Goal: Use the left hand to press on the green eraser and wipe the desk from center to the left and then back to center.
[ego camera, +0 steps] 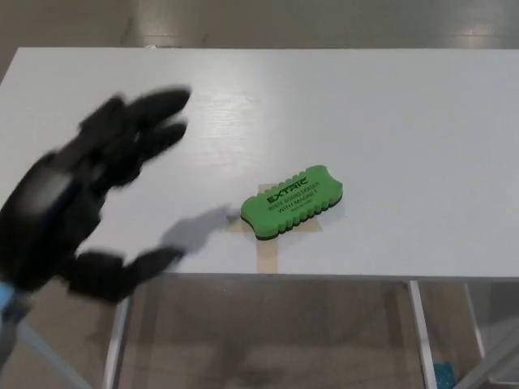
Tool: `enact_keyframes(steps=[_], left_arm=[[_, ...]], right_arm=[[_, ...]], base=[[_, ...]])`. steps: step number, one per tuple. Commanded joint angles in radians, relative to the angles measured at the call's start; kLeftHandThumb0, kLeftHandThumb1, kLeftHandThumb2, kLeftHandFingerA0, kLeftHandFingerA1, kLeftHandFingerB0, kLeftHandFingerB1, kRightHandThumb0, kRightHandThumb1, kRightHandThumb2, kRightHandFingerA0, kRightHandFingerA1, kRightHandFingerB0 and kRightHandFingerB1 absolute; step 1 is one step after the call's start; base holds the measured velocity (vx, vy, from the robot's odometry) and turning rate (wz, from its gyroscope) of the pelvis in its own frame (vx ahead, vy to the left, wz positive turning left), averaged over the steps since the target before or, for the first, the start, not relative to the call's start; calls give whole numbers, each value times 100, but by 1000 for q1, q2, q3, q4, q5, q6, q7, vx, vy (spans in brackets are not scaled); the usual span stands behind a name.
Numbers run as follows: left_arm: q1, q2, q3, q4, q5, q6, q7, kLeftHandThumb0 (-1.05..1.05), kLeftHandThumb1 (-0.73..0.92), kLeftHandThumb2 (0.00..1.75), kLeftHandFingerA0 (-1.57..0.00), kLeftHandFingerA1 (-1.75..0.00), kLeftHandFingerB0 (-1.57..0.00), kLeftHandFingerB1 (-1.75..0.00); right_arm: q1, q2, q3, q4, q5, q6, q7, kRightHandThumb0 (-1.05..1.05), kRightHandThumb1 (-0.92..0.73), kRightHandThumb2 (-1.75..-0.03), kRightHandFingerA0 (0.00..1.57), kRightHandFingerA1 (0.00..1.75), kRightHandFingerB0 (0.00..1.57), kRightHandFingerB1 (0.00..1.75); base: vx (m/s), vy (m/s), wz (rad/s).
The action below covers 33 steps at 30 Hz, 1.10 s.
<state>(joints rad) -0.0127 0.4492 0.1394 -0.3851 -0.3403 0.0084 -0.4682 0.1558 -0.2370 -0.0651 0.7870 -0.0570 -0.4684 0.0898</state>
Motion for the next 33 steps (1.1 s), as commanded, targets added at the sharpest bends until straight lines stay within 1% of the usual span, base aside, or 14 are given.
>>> enact_keyframes(steps=[1,7,8,14,15,18,23,25,26,27,29,31,32,33], left_arm=[[439,41,158,-2,-285,-11,-338,-28,32,88,-7,-51,-7,-50],[567,-2,190,145,-206,-63,-327,-26,30,88,-12,-52,-12,-52],[568,-1,186,193,-189,-61,-327,-49,49,55,-28,-34,-32,-35],[515,4,135,441,-118,-13,-324,-47,48,54,-31,-34,-35,-34],[443,-12,95,621,-18,-85,-273,-46,48,56,-33,-35,-35,-33],[381,-33,72,759,45,-124,-202,-45,48,55,-35,-36,-35,-32],[234,-185,186,987,-45,11,122,-39,43,67,-39,-47,-42,-42],[221,-189,191,1009,-41,3,141,-39,43,67,-39,-47,-42,-42],[208,-191,190,1042,-21,-4,170,-29,48,55,-49,-42,-47,-35],[197,-195,182,1070,4,-7,198,-28,48,54,-55,-44,-47,-35],[189,-200,167,1070,26,-5,210,-28,48,54,-53,-43,-46,-35],[185,-201,159,1070,38,-6,216,-28,48,54,-53,-43,-46,-35],[174,-196,150,1078,53,-25,217,-32,48,55,-49,-42,-46,-34],[160,-192,143,1093,68,-52,218,-32,48,55,-49,-42,-46,-34]], right_arm=[[38,18,-70,-171,53,33,-65,-39,-71,-62,55,46,44,34],[48,35,-89,-176,41,40,-91,-38,-70,-61,56,44,46,35],[50,37,-93,-174,39,40,-95,-37,-70,-61,56,45,46,35],[60,51,-112,-153,33,37,-105,-37,-70,-61,57,45,46,35],[65,62,-111,-132,33,28,-106,-37,-70,-61,57,45,46,35],[64,71,-113,-110,33,22,-107,-37,-70,-61,57,45,46,35],[67,90,-108,-23,30,-12,-100,-38,-70,-62,57,46,46,35],[65,89,-108,-10,29,-17,-100,-38,-70,-62,57,46,46,35],[59,85,-109,16,25,-22,-101,-38,-70,-61,58,47,46,35],[43,78,-110,60,21,-29,-106,-45,-59,-87,52,59,40,49],[16,72,-113,105,14,-37,-123,-45,-60,-88,53,59,40,50],[4,69,-114,126,10,-42,-134,-45,-60,-88,53,59,40,50],[-12,68,-114,134,5,-43,-149,-39,-72,-62,63,50,49,36],[-30,66,-113,144,0,-47,-164,-39,-72,-62,63,50,49,36]], base=[[0,0,0],[0,0,0],[0,0,0],[0,0,0],[0,0,0],[0,0,0],[0,0,0],[0,0,0],[0,0,0],[0,0,0],[0,0,0],[0,0,0],[0,0,0],[0,0,0]])
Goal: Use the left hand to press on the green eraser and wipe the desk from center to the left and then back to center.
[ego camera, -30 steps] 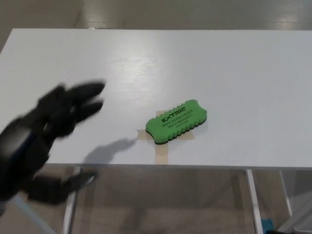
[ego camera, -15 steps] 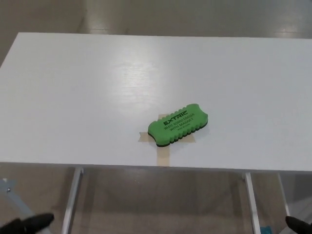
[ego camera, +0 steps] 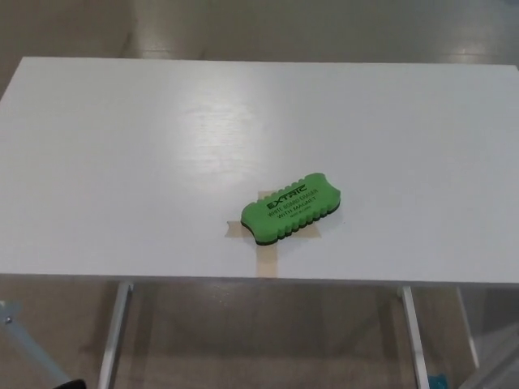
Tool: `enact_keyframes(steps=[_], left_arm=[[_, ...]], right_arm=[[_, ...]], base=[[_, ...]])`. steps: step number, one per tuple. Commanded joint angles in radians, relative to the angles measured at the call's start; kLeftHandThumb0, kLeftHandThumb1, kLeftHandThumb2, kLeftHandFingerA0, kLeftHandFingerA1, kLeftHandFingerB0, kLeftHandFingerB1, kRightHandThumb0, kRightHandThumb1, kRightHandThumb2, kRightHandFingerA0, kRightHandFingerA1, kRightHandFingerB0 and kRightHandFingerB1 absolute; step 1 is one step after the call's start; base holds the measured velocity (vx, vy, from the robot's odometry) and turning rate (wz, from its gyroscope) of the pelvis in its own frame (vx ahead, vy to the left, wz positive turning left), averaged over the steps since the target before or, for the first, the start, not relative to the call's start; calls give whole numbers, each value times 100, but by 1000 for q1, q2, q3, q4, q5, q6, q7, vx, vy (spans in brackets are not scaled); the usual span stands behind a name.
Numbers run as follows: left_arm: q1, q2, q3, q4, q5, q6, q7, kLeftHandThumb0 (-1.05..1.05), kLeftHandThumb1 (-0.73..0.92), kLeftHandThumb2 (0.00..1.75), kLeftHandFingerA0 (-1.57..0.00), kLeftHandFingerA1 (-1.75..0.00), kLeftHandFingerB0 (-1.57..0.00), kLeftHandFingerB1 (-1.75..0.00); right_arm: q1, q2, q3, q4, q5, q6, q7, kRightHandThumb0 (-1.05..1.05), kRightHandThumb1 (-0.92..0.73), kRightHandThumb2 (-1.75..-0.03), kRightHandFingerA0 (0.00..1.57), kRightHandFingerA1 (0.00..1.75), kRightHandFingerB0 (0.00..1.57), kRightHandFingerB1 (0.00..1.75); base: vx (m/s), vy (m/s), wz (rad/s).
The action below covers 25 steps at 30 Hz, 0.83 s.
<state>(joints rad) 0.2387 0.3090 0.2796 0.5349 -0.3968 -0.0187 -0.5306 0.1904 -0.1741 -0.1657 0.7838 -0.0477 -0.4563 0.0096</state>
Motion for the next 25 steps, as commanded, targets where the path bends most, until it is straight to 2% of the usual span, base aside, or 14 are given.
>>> enact_keyframes(steps=[1,5,11,16,25], left_arm=[[-91,-51,3,173,125,-25,281,-32,48,55,-49,-42,-46,-34],[-125,-33,-19,248,155,-127,230,-36,49,55,-43,-40,-42,-33],[-160,-12,-52,345,206,-222,237,-40,51,55,-45,-40,-42,-32],[-157,7,-111,394,283,-313,280,-41,52,56,-46,-41,-41,-33],[-146,-1,-104,423,271,-343,269,-39,51,56,-46,-41,-41,-33]], right_arm=[[-64,3,-12,147,-10,-59,-84,-39,-72,-62,63,50,49,36],[-87,-5,5,187,-48,-138,-135,-38,-73,-62,66,51,50,36],[-113,-20,30,271,-79,-186,-184,-39,-71,-62,69,53,51,37],[-114,-14,37,308,-62,-199,-178,-39,-71,-62,70,56,52,37],[-96,-10,36,313,-52,-219,-206,-39,-70,-62,70,54,53,38]], base=[[0,0,0],[0,0,0],[0,0,0],[0,0,0],[0,0,0]])
